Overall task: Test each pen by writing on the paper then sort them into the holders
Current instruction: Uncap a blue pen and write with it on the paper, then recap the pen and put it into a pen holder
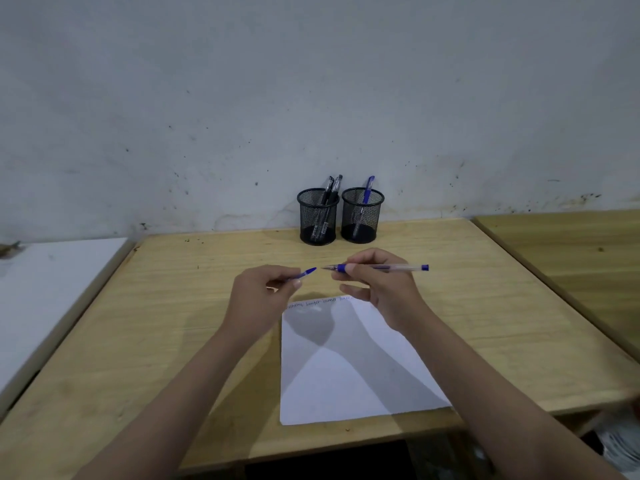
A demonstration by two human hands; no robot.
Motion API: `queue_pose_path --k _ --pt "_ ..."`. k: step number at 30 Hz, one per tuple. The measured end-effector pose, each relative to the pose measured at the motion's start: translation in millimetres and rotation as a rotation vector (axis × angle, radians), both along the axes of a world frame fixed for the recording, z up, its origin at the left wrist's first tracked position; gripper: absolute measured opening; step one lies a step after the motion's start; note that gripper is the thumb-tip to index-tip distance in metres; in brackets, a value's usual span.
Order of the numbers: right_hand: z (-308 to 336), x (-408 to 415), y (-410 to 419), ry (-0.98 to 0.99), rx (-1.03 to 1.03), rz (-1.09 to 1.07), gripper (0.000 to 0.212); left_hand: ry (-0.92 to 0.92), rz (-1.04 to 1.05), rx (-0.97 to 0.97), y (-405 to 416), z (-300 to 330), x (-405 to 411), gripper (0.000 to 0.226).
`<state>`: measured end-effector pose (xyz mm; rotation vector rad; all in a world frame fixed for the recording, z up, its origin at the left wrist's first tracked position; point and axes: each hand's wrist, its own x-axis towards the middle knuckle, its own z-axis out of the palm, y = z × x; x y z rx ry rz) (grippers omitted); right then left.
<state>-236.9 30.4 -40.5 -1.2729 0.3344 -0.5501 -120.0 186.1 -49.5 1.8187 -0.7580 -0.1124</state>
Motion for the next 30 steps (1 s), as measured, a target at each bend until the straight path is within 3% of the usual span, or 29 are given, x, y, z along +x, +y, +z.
queue_pose_path --k 9,19,26,28,30 --pt "11.8 -6.8 11.6 0.029 -0.155 0.042 0.010 -0.030 -0.131 -0.062 3.9 15.2 -16.7 0.019" --pt "21.2 -11.4 23.4 -0.095 -0.316 0.106 0.012 -0.266 -0.131 -0.070 14.9 19.8 -25.1 0.022" --pt "17.7 0.2 28.9 0.006 -0.247 0.085 0.005 -0.277 -0.043 -0.058 14.6 17.0 -24.7 0.023" --pt "12.6 5.4 29.2 0.125 -0.266 -0.027 0.026 -0.323 -0.008 -0.040 8.9 20.2 -23.5 0.019" --pt "6.1 7.9 27.6 0.190 -0.438 -0.130 0.039 -0.370 0.009 0.014 3.7 21.6 -18.9 0.013"
